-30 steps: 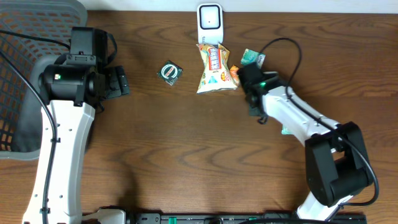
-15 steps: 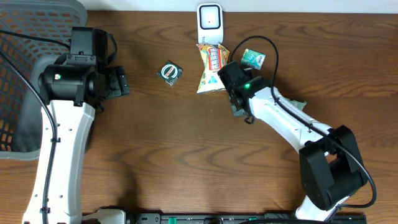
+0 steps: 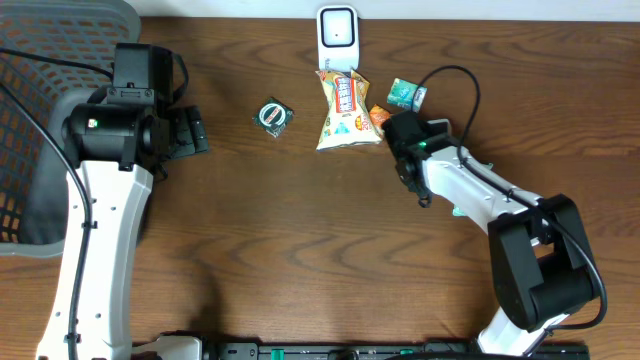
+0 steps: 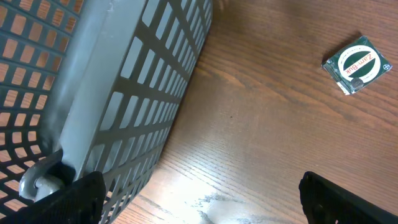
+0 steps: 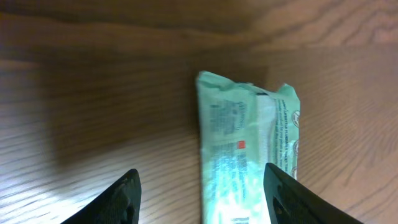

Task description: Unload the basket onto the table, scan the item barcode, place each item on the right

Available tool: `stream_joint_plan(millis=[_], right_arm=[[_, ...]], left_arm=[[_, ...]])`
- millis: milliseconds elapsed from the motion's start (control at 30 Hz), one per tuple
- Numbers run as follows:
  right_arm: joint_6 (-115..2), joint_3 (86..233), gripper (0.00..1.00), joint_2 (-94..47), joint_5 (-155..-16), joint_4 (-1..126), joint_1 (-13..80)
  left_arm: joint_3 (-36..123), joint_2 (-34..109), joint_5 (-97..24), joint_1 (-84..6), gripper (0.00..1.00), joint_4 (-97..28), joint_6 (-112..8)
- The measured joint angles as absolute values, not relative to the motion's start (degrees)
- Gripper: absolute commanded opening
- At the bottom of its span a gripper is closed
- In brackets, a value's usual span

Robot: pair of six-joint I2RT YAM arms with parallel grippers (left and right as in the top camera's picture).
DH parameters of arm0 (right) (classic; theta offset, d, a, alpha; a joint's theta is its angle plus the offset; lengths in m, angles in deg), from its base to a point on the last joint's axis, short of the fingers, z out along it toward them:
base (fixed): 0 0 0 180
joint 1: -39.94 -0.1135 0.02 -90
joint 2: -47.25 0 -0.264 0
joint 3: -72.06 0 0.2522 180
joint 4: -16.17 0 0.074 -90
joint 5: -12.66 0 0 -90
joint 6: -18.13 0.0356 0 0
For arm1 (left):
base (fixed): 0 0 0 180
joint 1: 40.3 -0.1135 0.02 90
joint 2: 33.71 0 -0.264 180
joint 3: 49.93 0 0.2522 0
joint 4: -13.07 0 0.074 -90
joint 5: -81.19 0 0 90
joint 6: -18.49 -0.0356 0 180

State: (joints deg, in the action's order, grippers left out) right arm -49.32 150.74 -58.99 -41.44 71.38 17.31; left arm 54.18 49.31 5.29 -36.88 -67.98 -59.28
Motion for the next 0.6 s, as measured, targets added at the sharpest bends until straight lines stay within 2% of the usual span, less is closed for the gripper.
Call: stream_joint_plan(millis=[200, 600], right_arm=[[-49.3, 147.6, 0.50, -59.0, -41.1, 70.6, 20.3], [-50.7, 144.5, 0.52, -59.1, -43.5, 64.1, 24.7]], left_arm=[[54.2, 49.3, 5.3, -36.9, 0.98, -68.0, -59.3], [54.2, 49.3, 5.3, -36.9, 0.98, -68.0, -59.3]])
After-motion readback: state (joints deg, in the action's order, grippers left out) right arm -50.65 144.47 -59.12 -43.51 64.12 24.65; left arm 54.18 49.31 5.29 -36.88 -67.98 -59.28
